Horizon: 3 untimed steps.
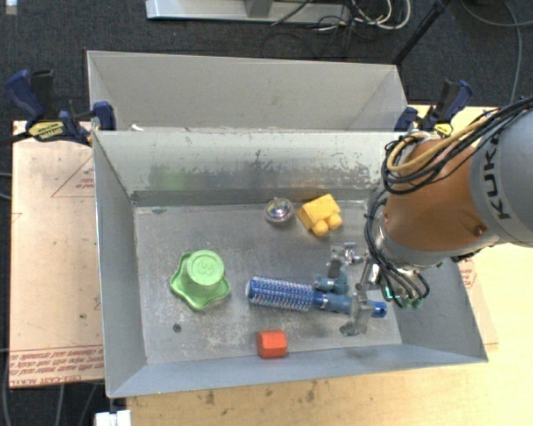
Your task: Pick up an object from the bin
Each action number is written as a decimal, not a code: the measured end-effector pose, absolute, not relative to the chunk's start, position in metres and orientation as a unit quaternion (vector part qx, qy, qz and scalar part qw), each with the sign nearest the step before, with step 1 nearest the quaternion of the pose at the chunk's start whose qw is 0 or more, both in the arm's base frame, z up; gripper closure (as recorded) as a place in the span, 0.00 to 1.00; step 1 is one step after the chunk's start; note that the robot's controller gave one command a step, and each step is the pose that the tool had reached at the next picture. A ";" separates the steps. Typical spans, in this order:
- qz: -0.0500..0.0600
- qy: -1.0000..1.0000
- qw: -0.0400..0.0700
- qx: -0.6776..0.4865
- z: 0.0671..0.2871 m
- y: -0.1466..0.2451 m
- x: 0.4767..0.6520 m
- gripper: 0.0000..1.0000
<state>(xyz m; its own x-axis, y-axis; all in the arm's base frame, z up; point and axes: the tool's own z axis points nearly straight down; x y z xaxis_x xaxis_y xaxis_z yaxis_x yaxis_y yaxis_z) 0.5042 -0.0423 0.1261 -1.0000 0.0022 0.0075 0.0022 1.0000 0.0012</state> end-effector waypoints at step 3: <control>-0.002 -0.998 0.001 -0.068 0.067 0.021 0.514 0.00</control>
Offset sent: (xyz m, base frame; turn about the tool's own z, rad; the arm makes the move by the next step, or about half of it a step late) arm 0.0101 0.0590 -0.0561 0.1421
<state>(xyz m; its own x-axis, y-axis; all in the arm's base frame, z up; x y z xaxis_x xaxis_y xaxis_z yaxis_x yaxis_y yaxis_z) 0.5144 0.0209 0.0674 -0.9907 0.1362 0.0025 0.1362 0.9907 0.0037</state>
